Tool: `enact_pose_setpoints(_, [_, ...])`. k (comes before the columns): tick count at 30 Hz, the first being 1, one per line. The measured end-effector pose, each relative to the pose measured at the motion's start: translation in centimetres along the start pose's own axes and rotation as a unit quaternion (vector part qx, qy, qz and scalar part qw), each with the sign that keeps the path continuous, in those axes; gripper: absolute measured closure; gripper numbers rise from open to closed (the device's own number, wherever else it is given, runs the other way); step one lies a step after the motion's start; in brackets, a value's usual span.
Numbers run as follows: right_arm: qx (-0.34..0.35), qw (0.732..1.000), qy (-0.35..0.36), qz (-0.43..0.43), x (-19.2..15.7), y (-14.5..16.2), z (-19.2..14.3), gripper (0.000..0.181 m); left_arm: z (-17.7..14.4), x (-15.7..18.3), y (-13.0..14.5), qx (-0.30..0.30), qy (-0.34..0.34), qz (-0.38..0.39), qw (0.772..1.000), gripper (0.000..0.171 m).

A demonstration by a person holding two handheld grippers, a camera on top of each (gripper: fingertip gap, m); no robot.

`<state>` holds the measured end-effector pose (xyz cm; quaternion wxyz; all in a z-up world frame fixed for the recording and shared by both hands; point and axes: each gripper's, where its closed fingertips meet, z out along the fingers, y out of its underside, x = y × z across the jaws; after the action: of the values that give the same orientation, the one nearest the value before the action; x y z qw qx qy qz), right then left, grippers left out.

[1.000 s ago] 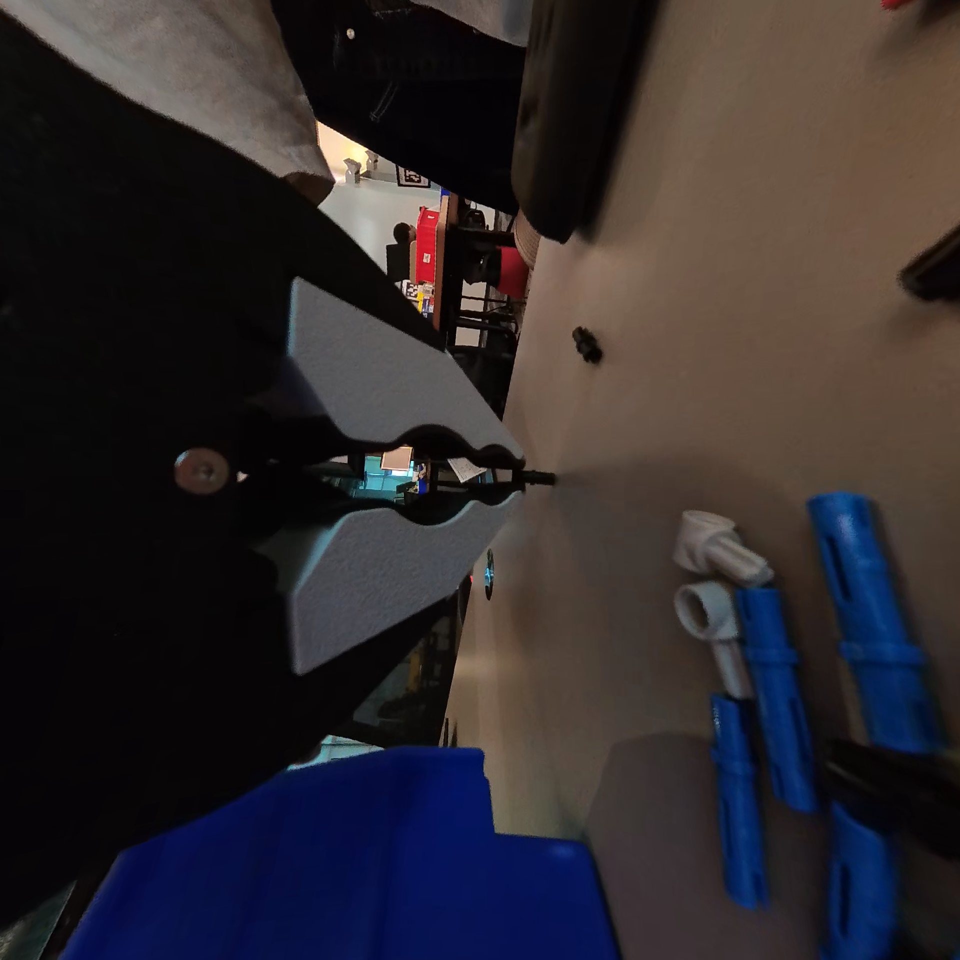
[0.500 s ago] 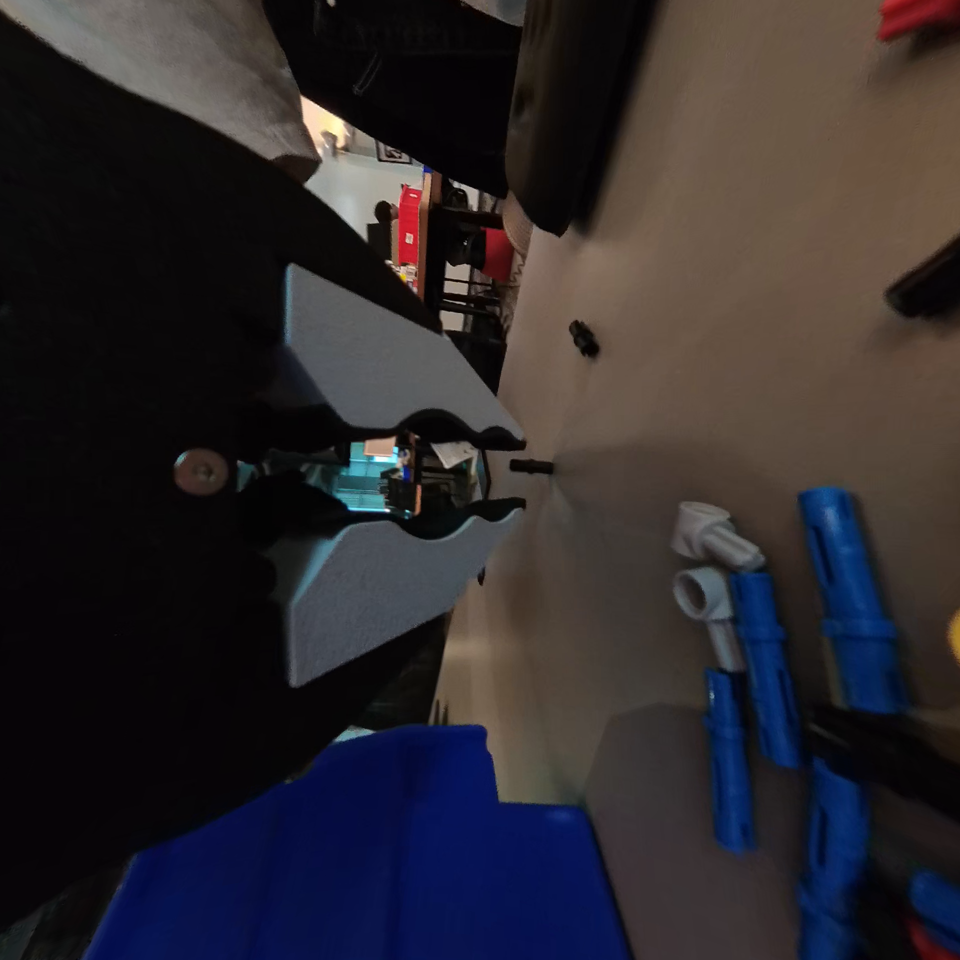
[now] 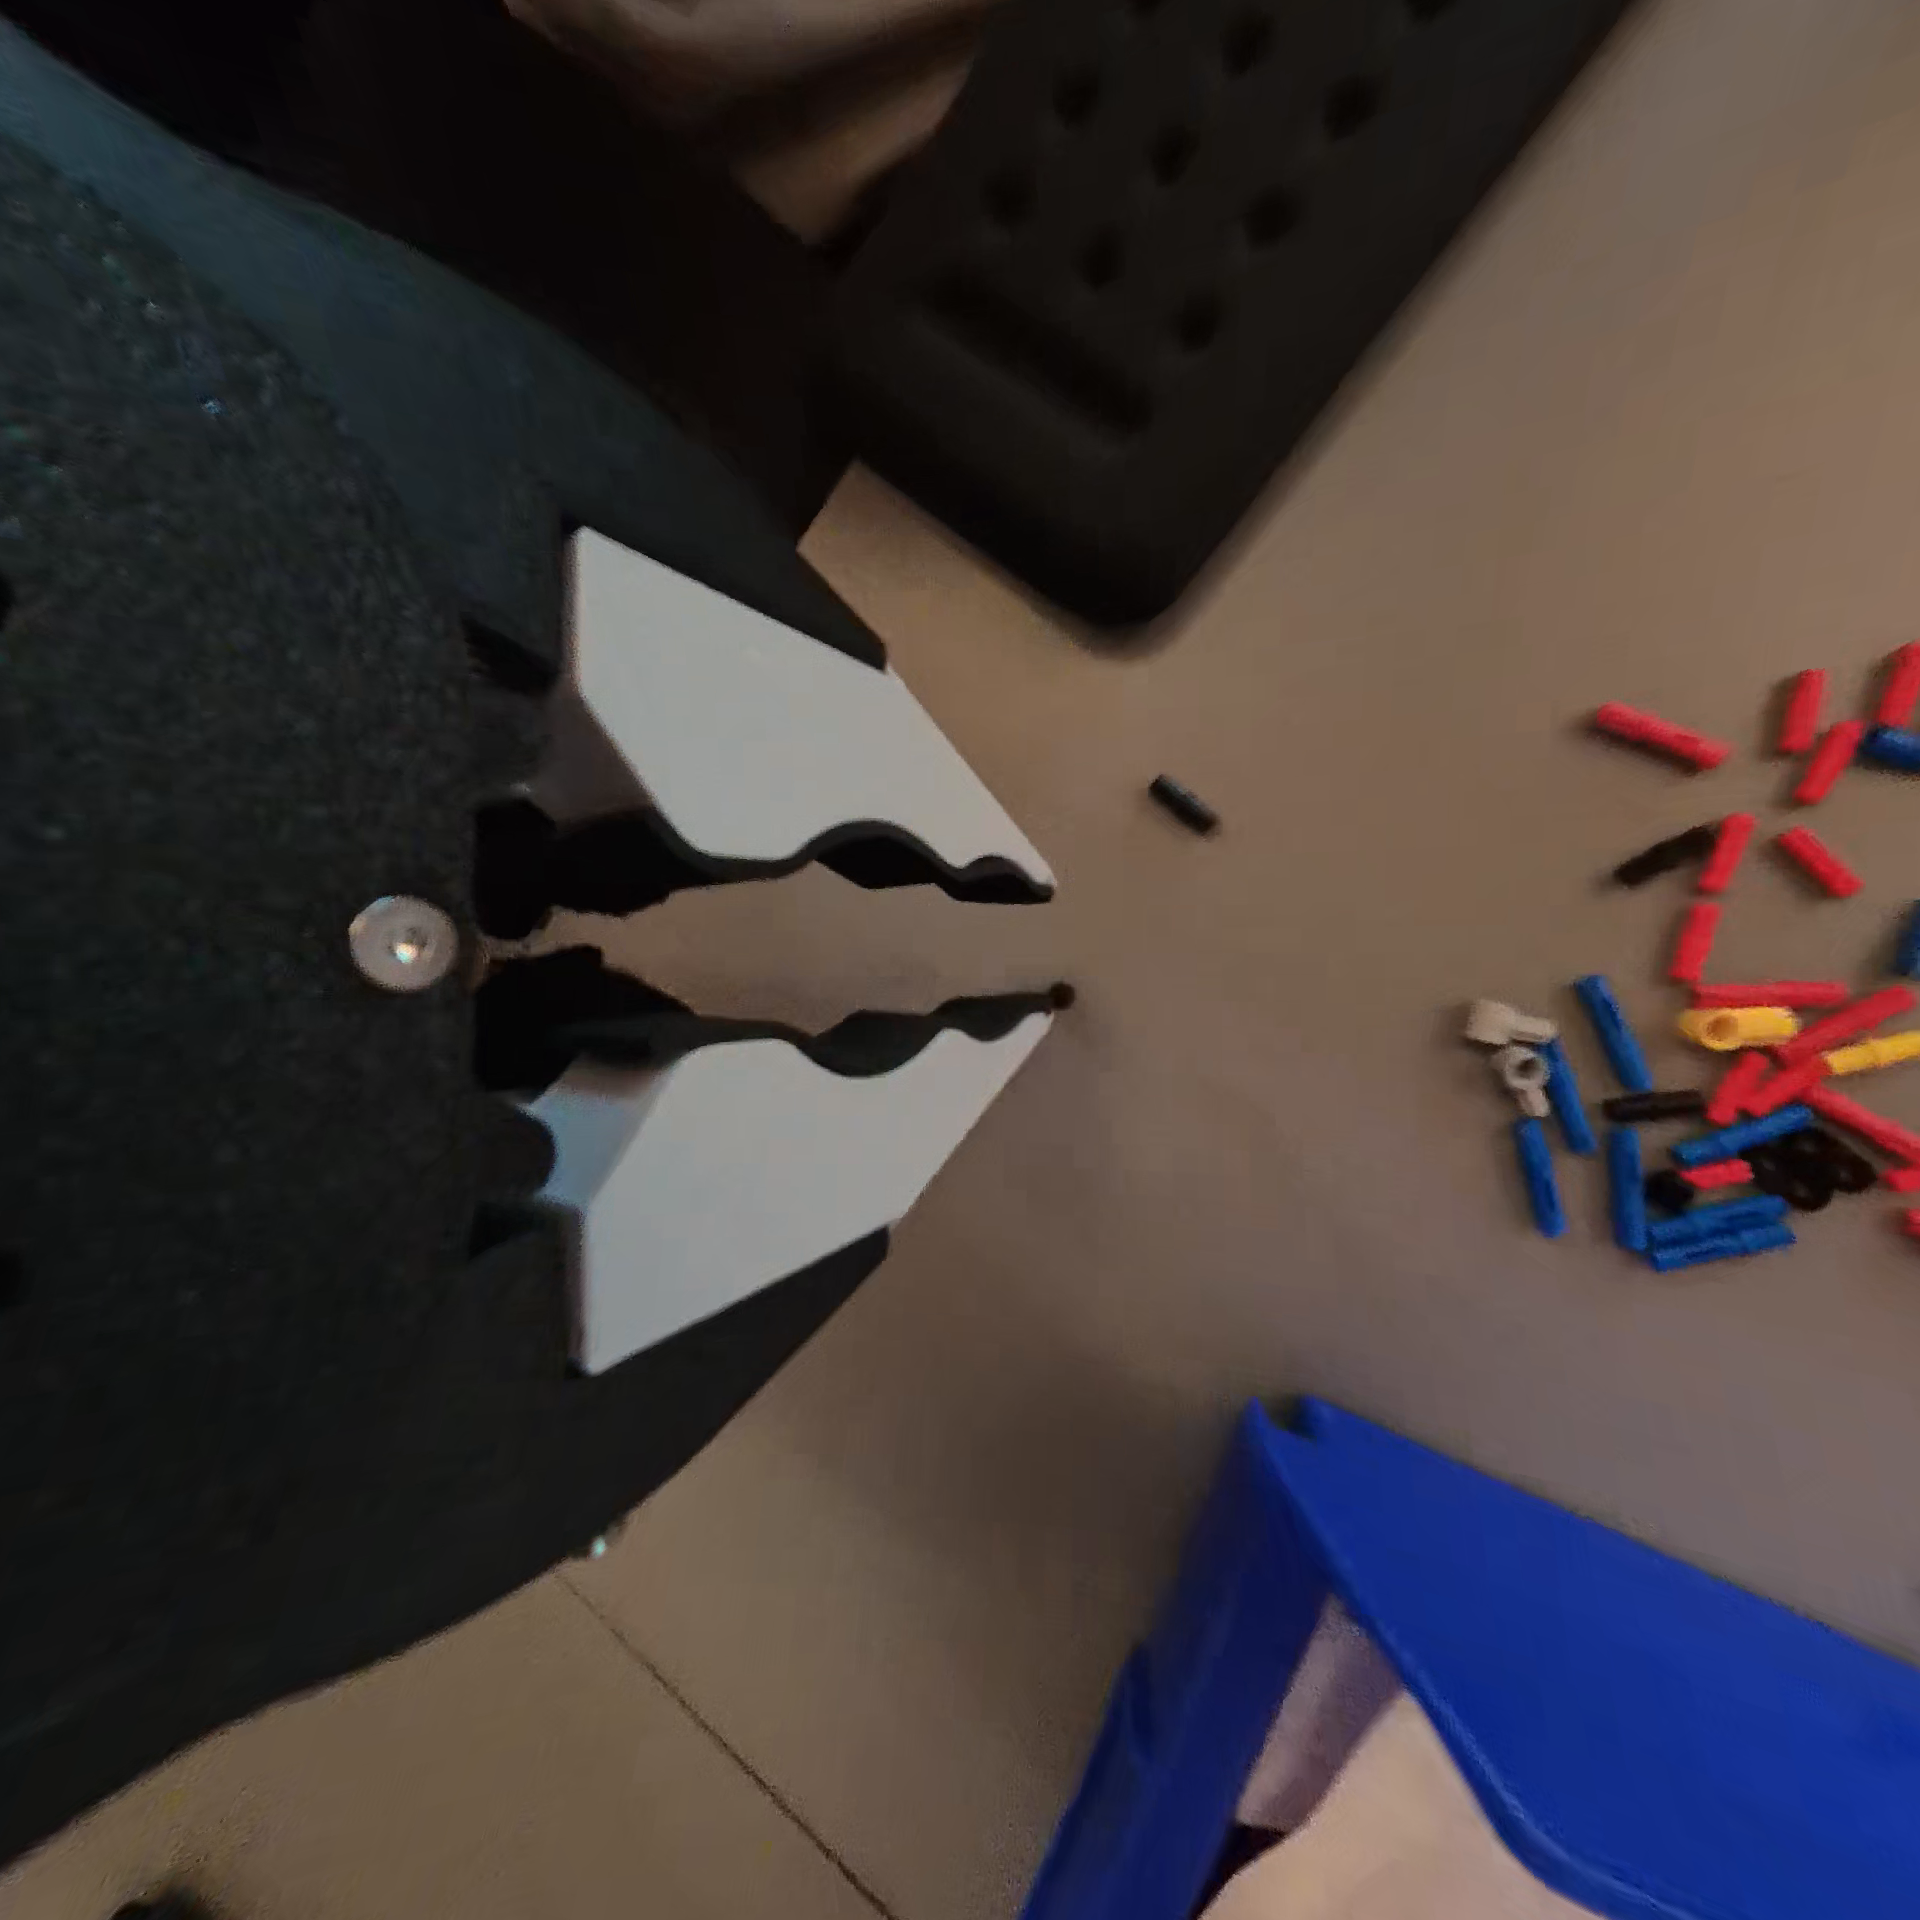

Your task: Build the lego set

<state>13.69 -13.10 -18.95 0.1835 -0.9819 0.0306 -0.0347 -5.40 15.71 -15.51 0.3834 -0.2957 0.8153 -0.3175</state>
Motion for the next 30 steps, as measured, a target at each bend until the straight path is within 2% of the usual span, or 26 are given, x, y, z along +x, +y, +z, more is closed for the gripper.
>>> enact_pose_setpoints(4, [0.002, 1.0, 0.022, 0.005, 1.0, 1.2, 1.1, 0.158, 0.3, 0.6, -0.1, 0.0, 0.008, 0.003, 1.0, 0.167])
enact_pose_setpoints(7, [0.0, 1.0, 0.007, 0.016, 1.2, 1.3, 1.8, 0.158, 0.4, 0.9, 0.0, -0.003, 0.015, 0.007, 1.0, 0.167])
enact_pose_setpoints(14, [-0.019, 1.0, -0.001, -0.011, 1.1, 0.8, 2.6, 0.165, 0.6, 0.8, 0.3, -0.006, 0.015, 0.002, 1.0, 0.167])
enact_pose_setpoints(30, [-0.032, 0.999, -0.011, -0.011, 1.0, 1.1, 3.1, 0.174, 0.7, 0.9, 0.5, -0.01, 0.017, 0.002, 1.0, 0.167])
